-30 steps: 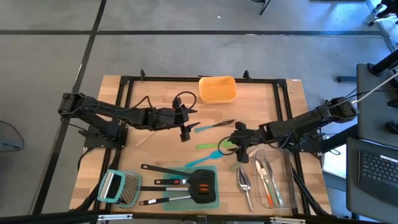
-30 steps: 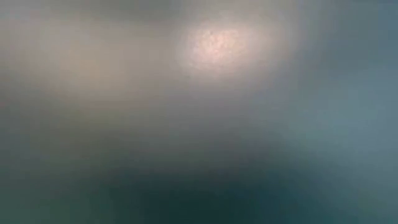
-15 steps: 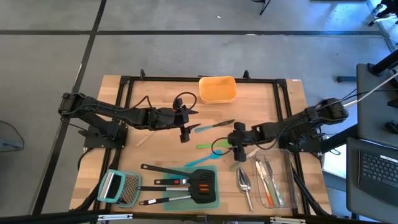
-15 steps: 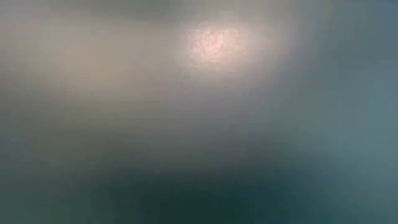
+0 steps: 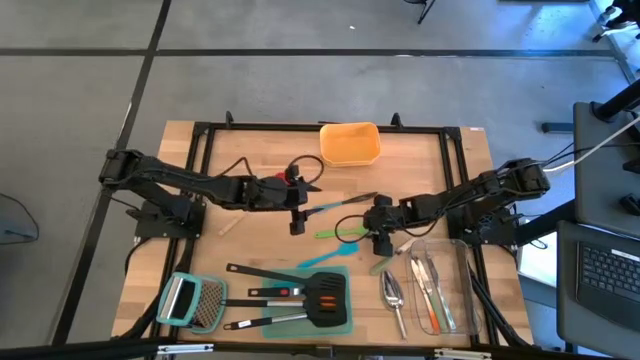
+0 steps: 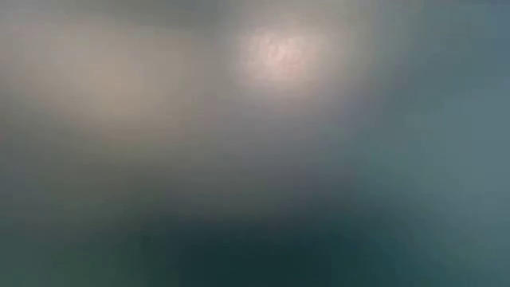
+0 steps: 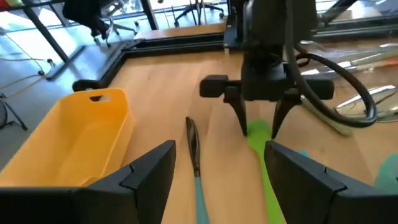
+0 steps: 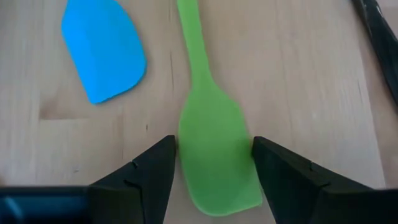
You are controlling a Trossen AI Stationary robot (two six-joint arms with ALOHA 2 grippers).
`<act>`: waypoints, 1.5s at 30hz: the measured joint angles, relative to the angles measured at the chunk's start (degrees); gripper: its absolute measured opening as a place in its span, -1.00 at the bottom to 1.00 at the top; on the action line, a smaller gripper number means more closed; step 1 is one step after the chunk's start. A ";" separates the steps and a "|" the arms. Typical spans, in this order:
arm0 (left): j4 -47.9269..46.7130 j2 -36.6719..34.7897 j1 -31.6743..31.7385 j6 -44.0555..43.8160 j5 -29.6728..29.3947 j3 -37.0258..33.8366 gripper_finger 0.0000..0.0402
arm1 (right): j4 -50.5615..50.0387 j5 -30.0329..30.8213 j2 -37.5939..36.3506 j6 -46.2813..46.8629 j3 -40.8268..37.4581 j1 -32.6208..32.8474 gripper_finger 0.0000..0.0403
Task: Pick & Place Kitchen Items
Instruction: Put the green spatula into the blue bin
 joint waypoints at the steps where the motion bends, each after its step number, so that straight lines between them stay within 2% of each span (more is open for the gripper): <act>1: 0.72 0.96 0.05 0.02 0.04 0.00 0.20 | -0.20 -0.63 0.69 0.02 0.12 -0.63 0.08; 6: 3.26 5.56 1.57 0.94 1.59 0.00 0.20 | 2.38 -2.68 3.57 -0.90 0.57 -2.88 0.08; 11: 3.76 6.99 3.25 0.18 4.40 0.00 0.20 | 3.72 -2.85 3.83 -1.22 0.50 -3.05 0.04; 20: 4.04 6.99 3.30 -0.62 5.86 0.00 0.20 | 3.57 -2.79 3.83 0.71 0.50 -3.33 -0.42; 23: 4.00 6.97 3.32 -1.00 5.88 0.00 0.20 | 3.67 -2.99 3.83 2.02 0.50 -3.71 -0.52; 37: 1.26 7.23 3.30 0.69 6.03 0.01 0.20 | 4.88 -12.08 3.84 5.61 0.50 -5.83 -0.56; 41: 2.24 11.16 2.51 7.08 8.56 0.09 0.20 | 5.82 -15.95 4.05 7.51 0.48 -7.03 -0.56; 45: 4.64 17.95 1.60 13.55 5.99 0.19 0.20 | 6.12 -17.57 4.16 8.89 0.46 -8.04 -0.56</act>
